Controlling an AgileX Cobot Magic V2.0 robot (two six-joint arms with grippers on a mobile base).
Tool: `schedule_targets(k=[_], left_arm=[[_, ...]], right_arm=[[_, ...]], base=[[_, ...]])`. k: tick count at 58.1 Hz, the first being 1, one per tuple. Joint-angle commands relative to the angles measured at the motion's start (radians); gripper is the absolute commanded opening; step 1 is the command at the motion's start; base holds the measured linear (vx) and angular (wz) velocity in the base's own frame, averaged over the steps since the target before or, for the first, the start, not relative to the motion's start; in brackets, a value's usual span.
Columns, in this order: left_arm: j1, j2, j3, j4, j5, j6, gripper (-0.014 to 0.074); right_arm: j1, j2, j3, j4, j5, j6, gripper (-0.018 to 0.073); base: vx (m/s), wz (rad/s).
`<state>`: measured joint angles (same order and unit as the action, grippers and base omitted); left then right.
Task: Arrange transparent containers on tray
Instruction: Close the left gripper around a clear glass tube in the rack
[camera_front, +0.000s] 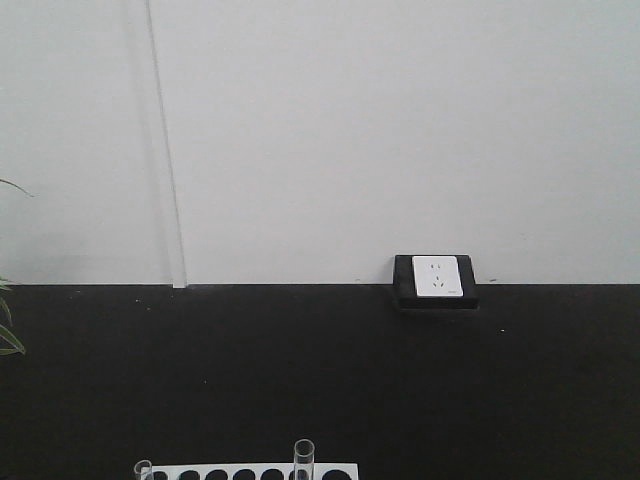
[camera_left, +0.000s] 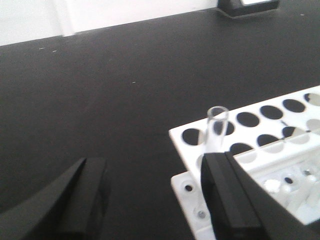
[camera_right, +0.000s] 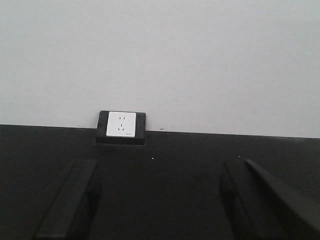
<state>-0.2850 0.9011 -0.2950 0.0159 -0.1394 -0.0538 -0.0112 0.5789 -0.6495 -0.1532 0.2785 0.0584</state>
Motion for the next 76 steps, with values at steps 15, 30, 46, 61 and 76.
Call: schedule_targets(k=[15, 30, 46, 61, 76], left_arm=[[-0.054, 0.243, -0.025, 0.061, -0.411, -0.008, 0.052], [-0.054, 0.333, -0.025, 0.156, -0.533, -0.13, 0.052], [-0.054, 0.464, -0.025, 0.19, -0.645, -0.14, 0.052], [-0.054, 0.58, -0.025, 0.163, -0.835, -0.115, 0.052], [-0.054, 0.65, -0.025, 0.147, -0.879, -0.118, 0.052]], right_arm=[[0.001, 0.011, -0.032, -0.004, -0.046, -0.002, 0.0561], [0.001, 0.011, -0.032, -0.005, -0.023, -0.003, 0.0561], [0.001, 0.011, -0.032, -0.005, -0.016, -0.003, 0.0561], [0.001, 0.011, -0.032, -0.005, -0.001, -0.003, 0.0561], [0.001, 0.011, -0.032, -0.005, -0.001, -0.003, 0.0561]], base=[[0.0, 0.0], [0.0, 0.0], [0.0, 0.0], [0.0, 0.0], [0.0, 0.0]])
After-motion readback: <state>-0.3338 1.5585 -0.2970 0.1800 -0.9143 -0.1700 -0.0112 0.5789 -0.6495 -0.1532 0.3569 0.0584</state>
